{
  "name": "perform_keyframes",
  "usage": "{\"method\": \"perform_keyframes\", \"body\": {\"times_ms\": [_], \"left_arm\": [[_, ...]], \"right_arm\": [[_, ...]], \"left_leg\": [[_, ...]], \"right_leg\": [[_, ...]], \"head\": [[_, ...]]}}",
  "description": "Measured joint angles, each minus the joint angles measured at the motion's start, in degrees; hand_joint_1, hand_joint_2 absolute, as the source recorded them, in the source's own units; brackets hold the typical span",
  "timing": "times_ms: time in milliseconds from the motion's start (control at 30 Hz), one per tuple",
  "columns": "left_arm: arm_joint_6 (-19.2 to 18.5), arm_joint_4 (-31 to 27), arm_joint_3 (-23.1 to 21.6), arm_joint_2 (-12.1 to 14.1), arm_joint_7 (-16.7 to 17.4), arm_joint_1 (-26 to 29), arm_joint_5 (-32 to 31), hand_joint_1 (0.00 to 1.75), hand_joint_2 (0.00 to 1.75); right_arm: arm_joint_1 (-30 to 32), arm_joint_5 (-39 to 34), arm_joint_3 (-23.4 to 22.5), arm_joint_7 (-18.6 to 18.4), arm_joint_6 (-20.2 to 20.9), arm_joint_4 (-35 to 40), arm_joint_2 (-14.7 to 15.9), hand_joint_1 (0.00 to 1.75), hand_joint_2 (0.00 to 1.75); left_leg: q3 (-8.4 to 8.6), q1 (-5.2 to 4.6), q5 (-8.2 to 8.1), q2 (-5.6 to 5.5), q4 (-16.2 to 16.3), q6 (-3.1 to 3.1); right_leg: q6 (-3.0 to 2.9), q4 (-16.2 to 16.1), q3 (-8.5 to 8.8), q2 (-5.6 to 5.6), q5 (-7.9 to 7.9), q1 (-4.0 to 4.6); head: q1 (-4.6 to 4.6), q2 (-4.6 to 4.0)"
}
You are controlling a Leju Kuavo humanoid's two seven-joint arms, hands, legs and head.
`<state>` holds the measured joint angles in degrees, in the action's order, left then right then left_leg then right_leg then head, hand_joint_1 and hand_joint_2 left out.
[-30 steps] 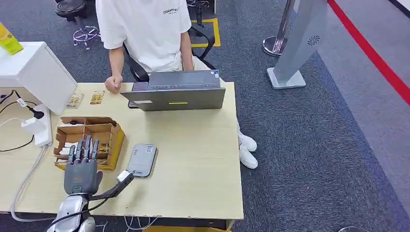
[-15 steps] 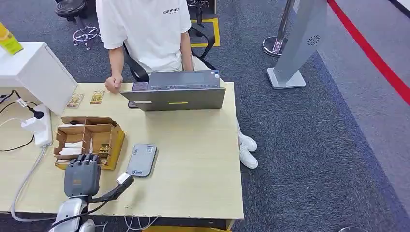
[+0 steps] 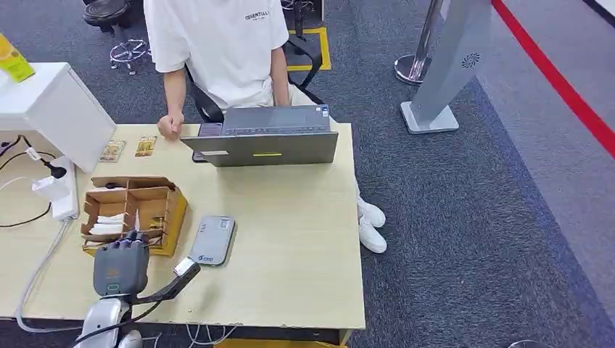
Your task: Pass the card to the sensor for recognition and then transmit it.
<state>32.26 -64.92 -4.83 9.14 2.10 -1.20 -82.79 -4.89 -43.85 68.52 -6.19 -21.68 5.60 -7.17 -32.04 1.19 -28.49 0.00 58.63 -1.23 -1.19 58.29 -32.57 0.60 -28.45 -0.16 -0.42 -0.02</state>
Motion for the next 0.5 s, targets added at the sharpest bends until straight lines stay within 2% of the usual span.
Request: {"method": "perform_keyframes", "body": {"times_ms": [133, 233, 400, 500], "left_arm": [[0.6, -0.7, 0.0, -0.1, 0.0, 0.2, -0.2, 1.75, 1.75], [1.4, -4.3, 0.0, -0.4, -0.7, 1.6, 0.1, 1.75, 1.75], [0.9, -16.4, -1.6, -0.9, -1.6, 5.2, 0.0, 1.75, 1.75], [1.8, -28.1, -6.1, -0.5, -2.0, 7.0, -0.4, 1.75, 1.75]], "right_arm": [[0.0, -0.3, 0.0, 0.0, 0.0, 0.0, 0.0, 0.00, 0.00], [0.0, -1.0, 0.0, 0.0, -0.1, 0.0, 0.0, 0.00, 0.00], [0.0, -2.5, 0.0, 0.2, -0.2, 0.0, 0.0, 0.00, 0.00], [0.1, -3.8, 0.0, 0.7, -0.4, 0.0, 0.0, 0.00, 0.00]], "left_leg": [[0.00, 0.00, 0.00, 0.00, 0.0, 0.00], [0.01, 0.00, 0.00, 0.04, 0.0, 0.00], [-0.01, 0.00, -0.04, 0.04, 0.0, -0.01], [-0.07, 0.00, -0.06, 0.02, 0.1, -0.04]], "right_leg": [[0.00, 0.0, 0.00, 0.00, 0.00, 0.00], [0.00, 0.0, -0.01, 0.04, 0.01, 0.00], [0.01, 0.0, -0.03, 0.03, 0.00, 0.00], [0.03, 0.0, -0.07, -0.01, -0.02, 0.00]], "head": [[0.02, 0.02], [0.00, 0.02], [0.02, 0.00], [0.04, 0.00]]}}
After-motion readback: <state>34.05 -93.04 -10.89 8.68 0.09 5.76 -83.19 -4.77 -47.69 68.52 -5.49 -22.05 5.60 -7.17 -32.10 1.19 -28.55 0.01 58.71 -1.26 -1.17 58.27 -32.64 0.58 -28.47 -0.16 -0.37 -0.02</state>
